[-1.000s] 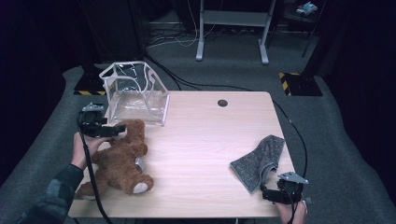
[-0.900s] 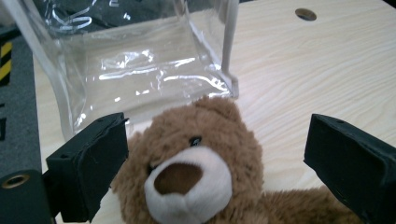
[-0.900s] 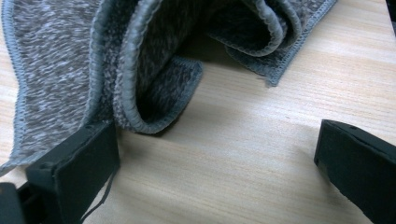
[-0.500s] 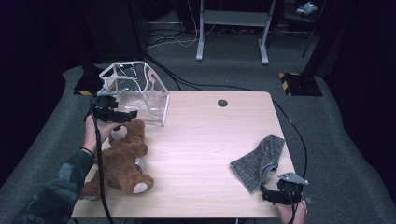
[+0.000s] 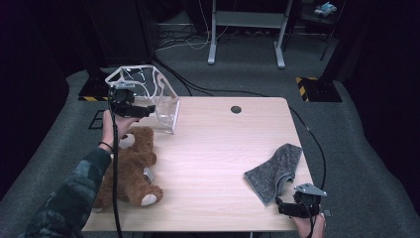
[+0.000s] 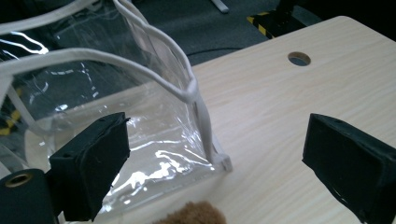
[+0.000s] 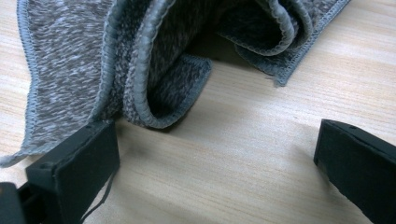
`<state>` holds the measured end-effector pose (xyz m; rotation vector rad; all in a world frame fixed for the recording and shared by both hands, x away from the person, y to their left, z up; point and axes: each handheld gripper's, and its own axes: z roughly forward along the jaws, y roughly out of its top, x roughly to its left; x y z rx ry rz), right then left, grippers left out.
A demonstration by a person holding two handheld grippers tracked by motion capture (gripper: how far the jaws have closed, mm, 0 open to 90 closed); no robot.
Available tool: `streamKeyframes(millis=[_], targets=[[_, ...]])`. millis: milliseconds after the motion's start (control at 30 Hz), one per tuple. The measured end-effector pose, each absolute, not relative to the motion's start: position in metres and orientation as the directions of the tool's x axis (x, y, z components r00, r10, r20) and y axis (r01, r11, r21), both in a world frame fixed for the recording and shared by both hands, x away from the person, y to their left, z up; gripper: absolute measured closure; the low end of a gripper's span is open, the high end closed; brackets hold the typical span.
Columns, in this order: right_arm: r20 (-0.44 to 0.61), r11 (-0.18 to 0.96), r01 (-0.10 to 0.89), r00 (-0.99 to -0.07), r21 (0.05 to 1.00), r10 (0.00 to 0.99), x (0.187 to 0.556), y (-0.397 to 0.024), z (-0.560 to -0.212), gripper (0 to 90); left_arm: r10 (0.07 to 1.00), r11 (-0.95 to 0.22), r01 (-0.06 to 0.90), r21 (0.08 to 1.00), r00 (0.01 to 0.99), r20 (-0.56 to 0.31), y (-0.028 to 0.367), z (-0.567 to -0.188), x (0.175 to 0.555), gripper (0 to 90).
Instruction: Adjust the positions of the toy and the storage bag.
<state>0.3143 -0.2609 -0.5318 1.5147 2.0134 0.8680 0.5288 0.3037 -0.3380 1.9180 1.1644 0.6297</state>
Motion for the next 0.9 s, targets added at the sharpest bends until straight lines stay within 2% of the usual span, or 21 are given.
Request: streamKeyframes(millis=[333,433,533,600,633,733,900], targets=[[0.004,0.188,0.661,-0.278,0.726,0.961,0.314,-0.261,-0.532,0.0,0.895,-0.260,0.501,0.825,0.446,0.012,0.295,-0.338,0.552,10.4],[0.003,0.190,0.661,-0.279,0.726,0.960,0.314,-0.261,-0.532,0.0,0.896,-0.279,0.503,0.818,0.443,0.033,0.288,-0.338,0.562,16.5],[0.003,0.189,0.661,-0.279,0.727,0.960,0.314,-0.261,-0.532,0.0,0.896,-0.306,0.482,0.821,0.438,0.077,0.281,-0.340,0.567,28.9],[0.003,0.190,0.660,-0.279,0.727,0.960,0.314,-0.261,-0.532,0.0,0.891,-0.329,0.483,0.811,0.444,0.097,0.279,-0.341,0.568,30.3],[0.001,0.192,0.659,-0.280,0.727,0.960,0.315,-0.261,-0.532,0.0,0.895,-0.334,0.481,0.811,0.431,0.113,0.275,-0.344,0.571,36.4],[0.003,0.190,0.660,-0.280,0.727,0.960,0.314,-0.261,-0.532,0.0,0.900,-0.345,0.474,0.810,0.411,0.144,0.272,-0.347,0.575,43.7],[0.001,0.192,0.659,-0.281,0.727,0.960,0.315,-0.261,-0.532,0.0,0.914,-0.315,0.503,0.805,0.389,0.114,0.274,-0.346,0.586,47.6]])
